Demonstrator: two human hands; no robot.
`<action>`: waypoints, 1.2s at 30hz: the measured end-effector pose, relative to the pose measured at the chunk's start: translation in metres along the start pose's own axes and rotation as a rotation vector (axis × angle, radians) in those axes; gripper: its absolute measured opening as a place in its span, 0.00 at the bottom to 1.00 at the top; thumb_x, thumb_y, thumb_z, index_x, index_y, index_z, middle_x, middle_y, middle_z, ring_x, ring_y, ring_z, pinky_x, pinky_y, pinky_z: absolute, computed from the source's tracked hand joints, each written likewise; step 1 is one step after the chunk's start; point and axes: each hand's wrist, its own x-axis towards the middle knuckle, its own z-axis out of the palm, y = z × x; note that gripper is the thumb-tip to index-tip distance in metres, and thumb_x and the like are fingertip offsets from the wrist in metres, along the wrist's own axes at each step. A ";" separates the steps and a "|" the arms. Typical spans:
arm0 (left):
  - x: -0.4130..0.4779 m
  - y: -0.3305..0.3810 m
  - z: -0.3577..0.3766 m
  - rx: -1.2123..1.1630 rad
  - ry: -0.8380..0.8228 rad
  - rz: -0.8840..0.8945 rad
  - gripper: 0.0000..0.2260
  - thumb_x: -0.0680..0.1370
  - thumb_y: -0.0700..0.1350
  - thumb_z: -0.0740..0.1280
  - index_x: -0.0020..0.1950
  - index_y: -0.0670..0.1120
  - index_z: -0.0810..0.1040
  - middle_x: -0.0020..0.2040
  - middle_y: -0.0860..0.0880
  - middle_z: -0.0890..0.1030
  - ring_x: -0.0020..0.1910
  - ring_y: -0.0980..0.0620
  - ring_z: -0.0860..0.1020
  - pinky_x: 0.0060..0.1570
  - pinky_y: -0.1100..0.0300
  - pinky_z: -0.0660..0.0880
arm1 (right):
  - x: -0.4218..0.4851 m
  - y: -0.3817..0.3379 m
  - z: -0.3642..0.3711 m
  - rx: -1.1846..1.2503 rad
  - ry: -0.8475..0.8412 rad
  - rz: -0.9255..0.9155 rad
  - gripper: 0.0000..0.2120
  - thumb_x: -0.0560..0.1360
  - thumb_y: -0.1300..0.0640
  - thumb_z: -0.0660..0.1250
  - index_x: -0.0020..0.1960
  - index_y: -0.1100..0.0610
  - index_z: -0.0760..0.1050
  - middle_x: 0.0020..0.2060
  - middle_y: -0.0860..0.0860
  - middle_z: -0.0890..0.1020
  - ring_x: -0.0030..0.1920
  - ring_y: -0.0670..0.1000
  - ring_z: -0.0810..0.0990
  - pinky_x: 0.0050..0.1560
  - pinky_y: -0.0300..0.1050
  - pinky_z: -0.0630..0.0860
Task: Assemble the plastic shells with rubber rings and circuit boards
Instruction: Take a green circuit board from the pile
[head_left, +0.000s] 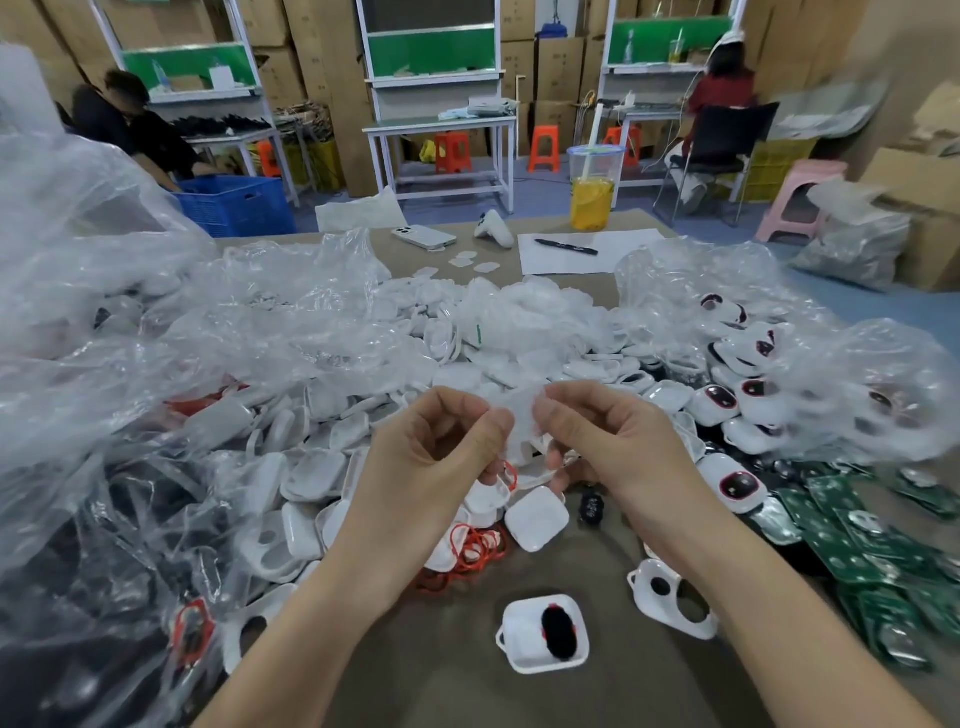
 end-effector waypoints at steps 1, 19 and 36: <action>0.000 -0.001 0.000 0.024 0.014 0.014 0.08 0.76 0.49 0.73 0.39 0.49 0.80 0.33 0.50 0.81 0.33 0.56 0.80 0.38 0.69 0.75 | 0.000 0.001 0.000 -0.080 0.050 -0.042 0.10 0.71 0.52 0.75 0.52 0.49 0.83 0.42 0.46 0.84 0.35 0.47 0.81 0.32 0.39 0.79; -0.005 -0.013 -0.003 0.764 0.007 0.446 0.11 0.77 0.62 0.66 0.57 0.61 0.77 0.53 0.63 0.72 0.53 0.61 0.74 0.45 0.71 0.71 | -0.005 0.001 0.004 0.064 0.016 0.084 0.08 0.74 0.56 0.73 0.50 0.59 0.85 0.37 0.55 0.85 0.38 0.51 0.85 0.47 0.42 0.83; -0.016 -0.023 -0.001 0.717 -0.079 0.538 0.08 0.80 0.54 0.67 0.52 0.50 0.79 0.55 0.60 0.75 0.49 0.63 0.76 0.42 0.72 0.71 | -0.013 -0.005 -0.015 -0.022 -0.147 0.179 0.16 0.68 0.47 0.73 0.52 0.53 0.86 0.38 0.53 0.85 0.40 0.49 0.84 0.45 0.40 0.81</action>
